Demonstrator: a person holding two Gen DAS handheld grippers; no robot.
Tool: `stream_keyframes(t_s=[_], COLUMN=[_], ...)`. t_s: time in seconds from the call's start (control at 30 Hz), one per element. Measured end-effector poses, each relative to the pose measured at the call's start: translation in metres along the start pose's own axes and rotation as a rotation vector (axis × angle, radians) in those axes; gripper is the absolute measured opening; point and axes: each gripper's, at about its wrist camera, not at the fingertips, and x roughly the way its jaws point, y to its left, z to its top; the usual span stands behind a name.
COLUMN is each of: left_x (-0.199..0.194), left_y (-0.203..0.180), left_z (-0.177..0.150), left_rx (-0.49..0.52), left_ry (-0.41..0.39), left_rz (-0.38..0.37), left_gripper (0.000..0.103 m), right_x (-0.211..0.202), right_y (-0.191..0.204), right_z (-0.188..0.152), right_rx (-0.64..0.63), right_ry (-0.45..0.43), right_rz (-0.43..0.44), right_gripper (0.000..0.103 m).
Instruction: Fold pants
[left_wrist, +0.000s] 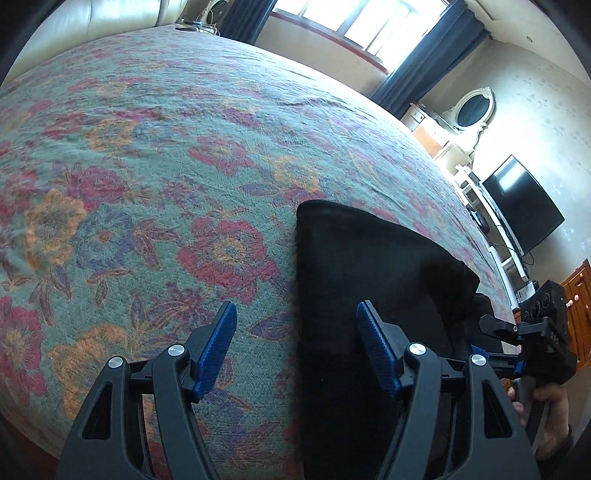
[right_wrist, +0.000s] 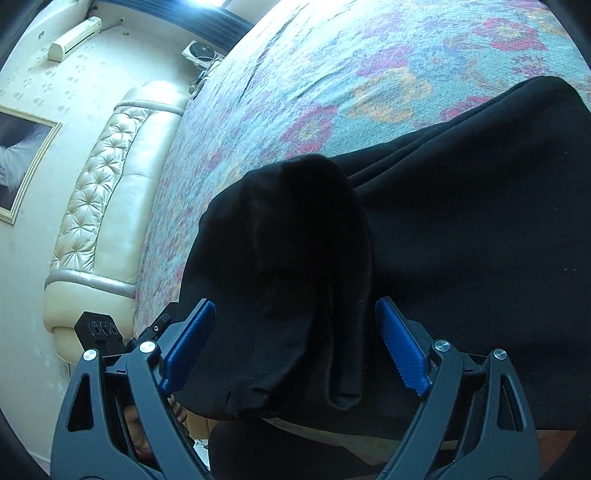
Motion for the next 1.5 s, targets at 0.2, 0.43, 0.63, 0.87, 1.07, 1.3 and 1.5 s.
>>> stream_keyframes(t_s=[0.2,0.43,0.63,0.87,1.07,1.3,1.5], left_x=[0.002,0.0,-0.007,-0.009,-0.003,0.019,0.031], left_y=[0.0,0.001,0.001,-0.012,-0.041,-0.065,-0.075], left_z=[-0.007,-0.005,-0.002,-0.001,-0.007,-0.021,-0.026], left_rx=[-0.014,-0.006,-0.028,-0.031,0.044,0.105,0.133], left_ry=[-0.001,-0.008,-0.028,-0.027,-0.005,0.055,0.08], left_rz=[0.001,0.011,-0.013,-0.083,-0.135,-0.14,-0.142], left_gripper=[0.067,0.067,0.075,0.08,0.08,0.08,0.08], right_x=[0.017,0.016,-0.01,-0.063,-0.103,-0.117,-0.115], right_y=[0.026,0.038,0.045,0.061,0.032,-0.021,-0.06], right_z=[-0.005,-0.007,-0.001,0.01,0.019,0.022,0.02], right_rx=[-0.109,-0.177,-0.197,-0.285,-0.264,-0.173,-0.115], right_ry=[0.042,0.046,-0.021,-0.106,-0.153,-0.158,-0.151], right_rz=[-0.052,-0.071,0.012,0.038,-0.004,-0.054,-0.077], right_gripper=[0.072,0.02,0.013,0.012,0.012,0.012,0.012])
